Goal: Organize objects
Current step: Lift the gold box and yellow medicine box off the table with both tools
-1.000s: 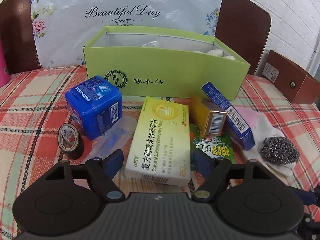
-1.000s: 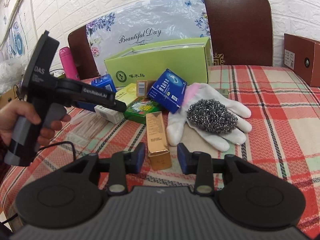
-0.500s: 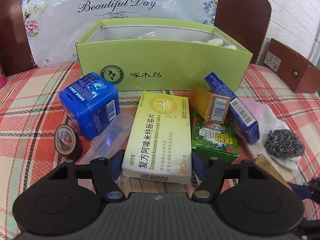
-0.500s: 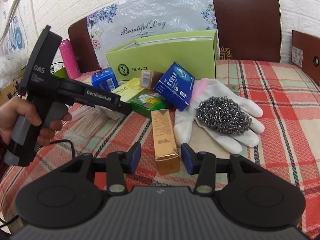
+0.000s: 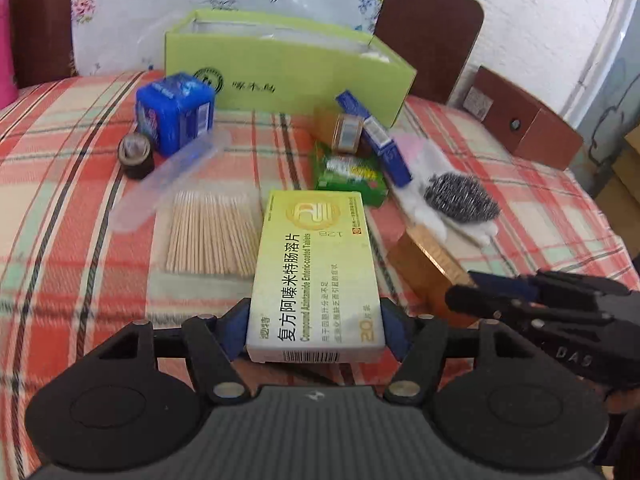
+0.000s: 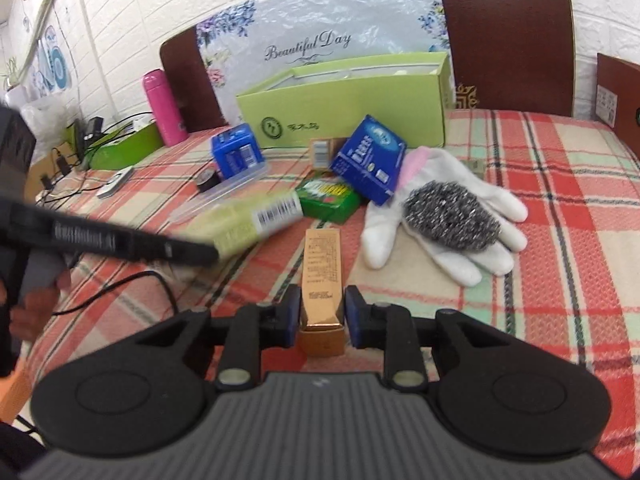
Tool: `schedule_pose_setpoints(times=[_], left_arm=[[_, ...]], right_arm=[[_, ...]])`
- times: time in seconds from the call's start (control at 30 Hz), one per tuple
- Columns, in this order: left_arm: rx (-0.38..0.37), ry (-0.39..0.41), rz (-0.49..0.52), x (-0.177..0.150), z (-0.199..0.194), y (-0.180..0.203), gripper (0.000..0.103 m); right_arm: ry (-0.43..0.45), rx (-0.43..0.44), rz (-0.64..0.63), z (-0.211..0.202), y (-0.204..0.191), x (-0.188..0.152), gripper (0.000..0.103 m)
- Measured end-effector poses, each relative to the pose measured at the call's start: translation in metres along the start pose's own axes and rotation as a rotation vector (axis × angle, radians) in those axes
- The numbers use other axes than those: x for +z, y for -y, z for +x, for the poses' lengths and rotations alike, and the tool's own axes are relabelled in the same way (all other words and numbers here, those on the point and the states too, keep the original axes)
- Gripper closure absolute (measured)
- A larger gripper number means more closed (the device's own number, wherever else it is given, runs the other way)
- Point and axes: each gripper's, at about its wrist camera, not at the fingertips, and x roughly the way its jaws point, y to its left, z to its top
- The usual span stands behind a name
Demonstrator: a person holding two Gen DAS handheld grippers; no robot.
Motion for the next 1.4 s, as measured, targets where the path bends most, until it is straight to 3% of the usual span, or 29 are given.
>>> schedule_pose_setpoints(times=[1.03,1.13,1.4], left_arm=[[0.059,0.036,0.12,0.016,0.036,0.024,0.027],[0.055,0.041,0.116,0.016,0.035,0.022,0.033],[0.022,0.069,0.069,0.018,0.014,0.017,0.034]], right_arm=[[0.015,-0.037,0.014,0.01,0.007,-0.003,0.073],[0.011,-0.032,0.016,0.015,0.006,-0.002,0.073],[0.028,-0.021,0.041,0.005,0.01,-0.001,0.08]])
